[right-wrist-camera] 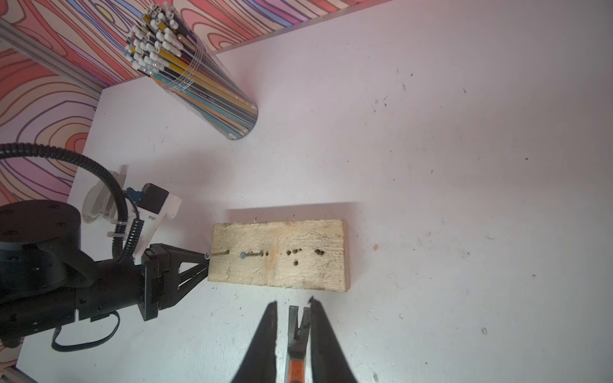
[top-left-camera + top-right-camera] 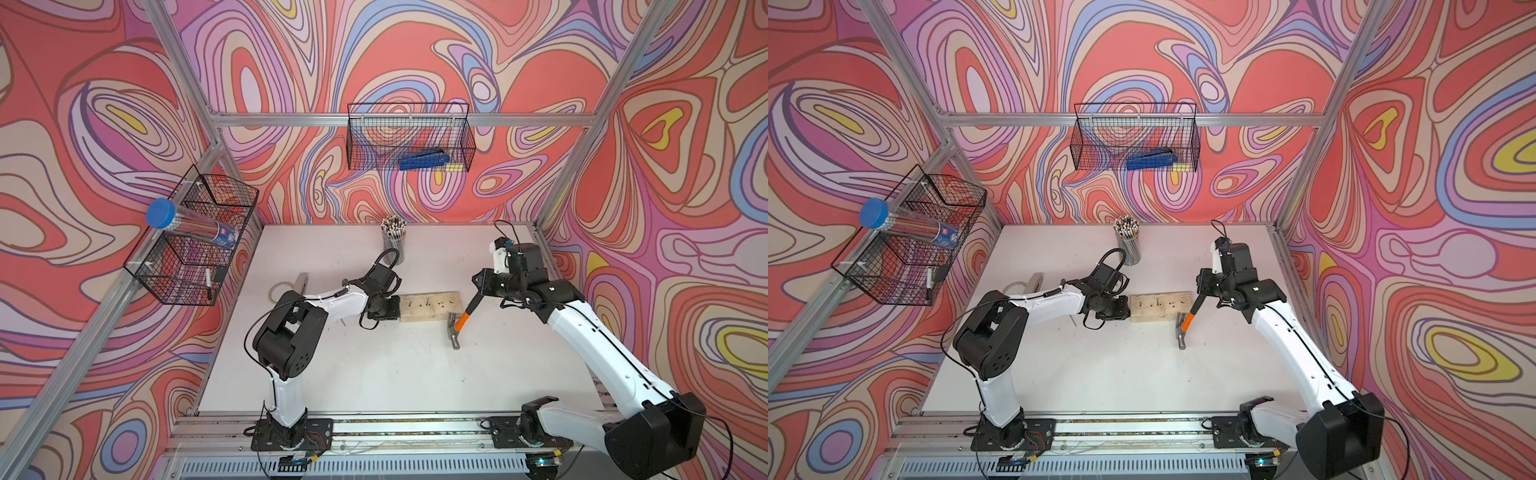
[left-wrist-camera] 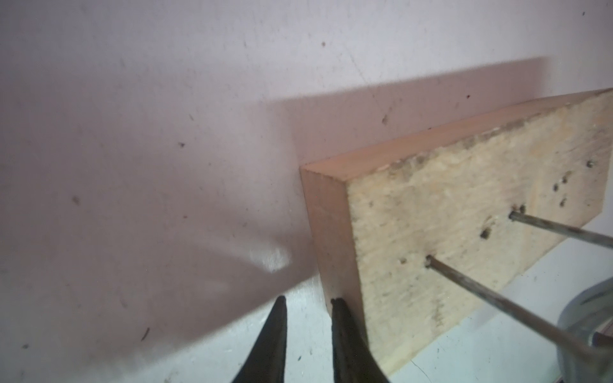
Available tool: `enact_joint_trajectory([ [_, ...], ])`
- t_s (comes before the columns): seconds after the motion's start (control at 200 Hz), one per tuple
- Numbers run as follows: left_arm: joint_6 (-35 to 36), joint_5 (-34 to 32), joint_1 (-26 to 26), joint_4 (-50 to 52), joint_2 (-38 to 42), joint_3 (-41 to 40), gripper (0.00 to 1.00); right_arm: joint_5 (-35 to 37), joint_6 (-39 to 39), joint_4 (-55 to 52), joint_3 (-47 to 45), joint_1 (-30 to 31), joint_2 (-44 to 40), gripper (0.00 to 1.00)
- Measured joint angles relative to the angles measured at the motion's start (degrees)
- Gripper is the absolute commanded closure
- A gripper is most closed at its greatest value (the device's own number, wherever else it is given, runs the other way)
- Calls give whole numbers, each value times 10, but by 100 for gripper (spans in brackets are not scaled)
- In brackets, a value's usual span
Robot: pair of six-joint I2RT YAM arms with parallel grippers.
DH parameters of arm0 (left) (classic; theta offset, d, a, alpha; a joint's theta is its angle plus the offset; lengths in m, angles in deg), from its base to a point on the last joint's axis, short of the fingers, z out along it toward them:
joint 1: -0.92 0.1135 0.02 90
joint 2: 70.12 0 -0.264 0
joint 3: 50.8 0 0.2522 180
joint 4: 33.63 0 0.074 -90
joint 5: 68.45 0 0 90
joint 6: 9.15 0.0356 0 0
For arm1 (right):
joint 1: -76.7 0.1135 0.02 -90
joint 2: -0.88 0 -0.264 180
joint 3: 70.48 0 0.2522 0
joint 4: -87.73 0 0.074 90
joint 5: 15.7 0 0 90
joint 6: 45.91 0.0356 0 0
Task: Use a claw hammer to pull out a nail
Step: Move the mounting plate to the center of the board, then adjust the hammer.
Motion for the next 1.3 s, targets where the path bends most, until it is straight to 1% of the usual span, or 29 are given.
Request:
enact_joint_trajectory([
  [0.15, 3, -34, 0, -3, 47, -41, 65, -22, 0, 2, 0, 0, 0, 100],
  [0.235, 7, -54, 0, -12, 100, -65, 61, -36, 3, 5, 2, 0, 0, 100],
  [0.346, 14, -71, 1, -48, 179, -96, 56, -56, 9, 15, 10, 0, 0, 100],
  [0.366, 14, -72, 1, -58, 192, -101, 54, -60, 11, 17, 11, 0, 0, 100],
  [0.386, 15, -72, 3, -69, 203, -107, 49, -63, 12, 21, 13, 0, 0, 100],
  [0.456, 14, -68, 9, -113, 242, -132, 42, -78, 20, 39, 16, 0, -1, 100],
  [0.486, 10, -64, 14, -136, 256, -145, 33, -84, 23, 46, 18, 0, -2, 100],
  [0.491, 10, -64, 14, -139, 257, -147, 30, -85, 23, 47, 18, 0, -2, 100],
  [0.496, 9, -64, 15, -142, 259, -148, 23, -86, 24, 48, 19, 0, -2, 100],
  [0.501, 9, -63, 16, -146, 261, -150, 13, -87, 24, 49, 19, 0, -2, 100],
  [0.506, 8, -61, 17, -152, 264, -154, 7, -87, 25, 50, 19, 0, -2, 100],
  [0.511, 8, -60, 18, -155, 265, -156, 3, -89, 26, 52, 20, 0, -2, 100],
  [0.526, 4, -59, 21, -168, 270, -163, 1, -91, 28, 56, 21, 0, -2, 100],
  [0.621, -27, -28, 47, -231, 291, -203, 0, -106, 40, 84, 23, 0, -2, 100],
  [0.761, -77, 35, 80, -306, 292, -228, 0, -125, 61, 129, 23, 0, -2, 100],
  [0.921, -138, 85, 89, -391, 291, -267, 0, -147, 87, 178, 23, 0, -3, 100],
  [0.952, -145, 95, 89, -403, 290, -272, 4, -150, 92, 188, 23, 0, -4, 100],
  [1.002, -155, 110, 90, -424, 289, -279, 16, -155, 103, 205, 23, 0, -6, 100],
  [1.067, -171, 131, 90, -465, 283, -290, 26, -162, 118, 229, 23, 0, -10, 100],
  [1.142, -198, 161, 90, -527, 265, -302, 27, -169, 140, 266, 21, 0, -16, 100],
  [1.242, -245, 201, 90, -627, 221, -313, 24, -180, 167, 315, 12, 0, -20, 100],
  [1.302, -274, 219, 90, -685, 193, -320, 23, -186, 183, 338, 7, 0, -20, 100],
])
